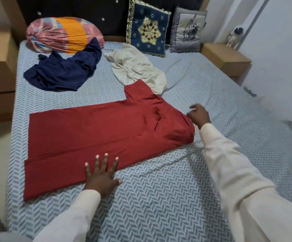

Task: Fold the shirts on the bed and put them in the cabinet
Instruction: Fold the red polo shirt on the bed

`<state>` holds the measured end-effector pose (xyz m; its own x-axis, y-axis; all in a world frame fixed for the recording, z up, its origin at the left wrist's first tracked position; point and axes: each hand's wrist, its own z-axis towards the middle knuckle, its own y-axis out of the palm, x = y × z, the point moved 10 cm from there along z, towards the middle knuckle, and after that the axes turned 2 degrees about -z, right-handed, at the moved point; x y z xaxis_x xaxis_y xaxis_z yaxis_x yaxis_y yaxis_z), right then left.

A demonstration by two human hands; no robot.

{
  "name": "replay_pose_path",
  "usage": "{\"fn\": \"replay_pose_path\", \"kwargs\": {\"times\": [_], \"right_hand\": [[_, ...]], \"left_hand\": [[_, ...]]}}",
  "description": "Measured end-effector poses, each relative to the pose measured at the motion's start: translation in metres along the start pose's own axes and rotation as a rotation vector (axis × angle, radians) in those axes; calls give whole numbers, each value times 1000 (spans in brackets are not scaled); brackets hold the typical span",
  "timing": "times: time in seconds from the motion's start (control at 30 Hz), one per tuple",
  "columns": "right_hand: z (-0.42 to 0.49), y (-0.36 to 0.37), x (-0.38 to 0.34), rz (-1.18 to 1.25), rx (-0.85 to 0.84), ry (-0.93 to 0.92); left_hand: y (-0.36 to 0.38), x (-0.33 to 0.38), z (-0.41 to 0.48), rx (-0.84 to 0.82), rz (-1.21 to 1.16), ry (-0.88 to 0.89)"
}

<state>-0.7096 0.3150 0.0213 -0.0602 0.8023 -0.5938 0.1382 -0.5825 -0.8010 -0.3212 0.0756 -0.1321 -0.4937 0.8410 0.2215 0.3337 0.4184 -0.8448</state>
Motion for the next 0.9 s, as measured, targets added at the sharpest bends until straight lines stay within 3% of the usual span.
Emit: {"fn": "replay_pose_path", "kwargs": {"times": [0.1, 0.17, 0.37, 0.53, 0.67, 0.8, 0.87, 0.9], "right_hand": [[-16, 33, 69, -116, -197, 111], [-30, 45, 96, -64, -231, 181], [-50, 63, 103, -42, -379, 204], [-26, 13, 104, -13, 14, 173], [-31, 16, 100, -100, 79, 210], [-57, 9, 95, -36, 278, 281], [-66, 17, 66, -48, 315, 89], [-70, 31, 48, -75, 254, -62]], "left_hand": [[-1, 2, 1, -8, 7, 2], [-1, 2, 0, -12, 8, -2], [2, 0, -1, -39, 17, -13], [2, 0, 2, -38, 23, -16], [3, 1, 2, -53, 18, -20], [2, 1, 1, -63, 20, -19], [3, 1, 1, -70, 17, -18], [3, 1, 2, -68, 16, -16]]}}
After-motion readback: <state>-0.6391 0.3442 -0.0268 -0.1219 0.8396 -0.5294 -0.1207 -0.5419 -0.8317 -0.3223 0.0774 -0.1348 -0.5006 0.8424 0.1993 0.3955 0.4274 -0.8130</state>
